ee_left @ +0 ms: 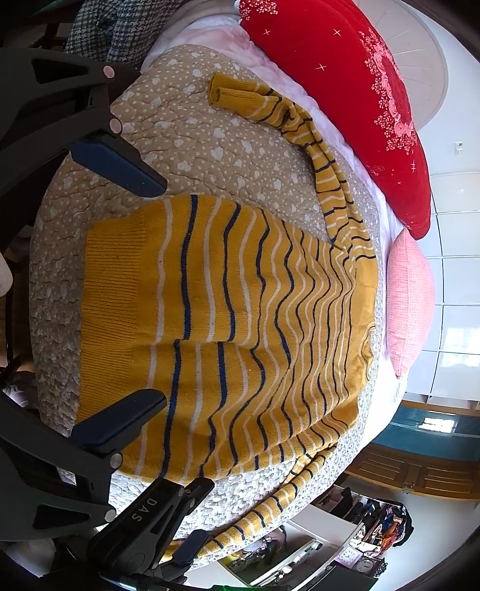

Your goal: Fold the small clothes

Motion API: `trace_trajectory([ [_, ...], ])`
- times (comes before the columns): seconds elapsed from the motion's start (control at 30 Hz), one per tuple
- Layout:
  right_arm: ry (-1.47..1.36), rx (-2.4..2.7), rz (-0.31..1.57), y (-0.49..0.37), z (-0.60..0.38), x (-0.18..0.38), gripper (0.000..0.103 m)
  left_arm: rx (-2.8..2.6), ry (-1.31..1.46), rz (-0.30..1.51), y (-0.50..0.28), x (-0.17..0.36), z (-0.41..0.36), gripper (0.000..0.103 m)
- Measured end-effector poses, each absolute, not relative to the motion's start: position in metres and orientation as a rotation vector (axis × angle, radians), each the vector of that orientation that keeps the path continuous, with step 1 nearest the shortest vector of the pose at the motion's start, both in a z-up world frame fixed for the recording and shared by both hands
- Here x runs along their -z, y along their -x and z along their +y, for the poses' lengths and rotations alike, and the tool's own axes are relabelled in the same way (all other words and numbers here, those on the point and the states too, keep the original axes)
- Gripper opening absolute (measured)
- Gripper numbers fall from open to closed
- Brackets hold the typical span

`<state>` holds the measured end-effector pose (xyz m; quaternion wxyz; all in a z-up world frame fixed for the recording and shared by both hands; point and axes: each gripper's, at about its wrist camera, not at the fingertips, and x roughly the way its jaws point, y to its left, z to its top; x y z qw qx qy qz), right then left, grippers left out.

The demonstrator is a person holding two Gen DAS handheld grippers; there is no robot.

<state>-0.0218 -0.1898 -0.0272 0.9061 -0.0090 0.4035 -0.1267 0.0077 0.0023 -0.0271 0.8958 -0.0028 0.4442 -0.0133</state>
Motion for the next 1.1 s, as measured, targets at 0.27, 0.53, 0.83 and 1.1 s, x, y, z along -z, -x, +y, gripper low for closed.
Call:
trace_trajectory([
  [0.27, 0.017, 0.261, 0.837, 0.021, -0.19, 0.029, 0.082, 0.028, 0.01, 0.933, -0.009, 0.028, 0.004, 0.103],
  [0.53, 0.011, 0.267, 0.836, 0.022, -0.193, 0.032, 0.083, 0.03, 0.028, 0.961, -0.026, 0.033, 0.009, 0.103],
  [0.83, -0.008, 0.277, 0.86, 0.021, -0.2, 0.04, 0.083, -0.01, -0.058, 1.036, -0.059, 0.075, 0.003, 0.103],
  [1.1, -0.042, 0.279, 0.909, 0.017, -0.208, 0.051, 0.084, -0.02, -0.056, 1.026, -0.061, 0.079, 0.003, 0.103],
])
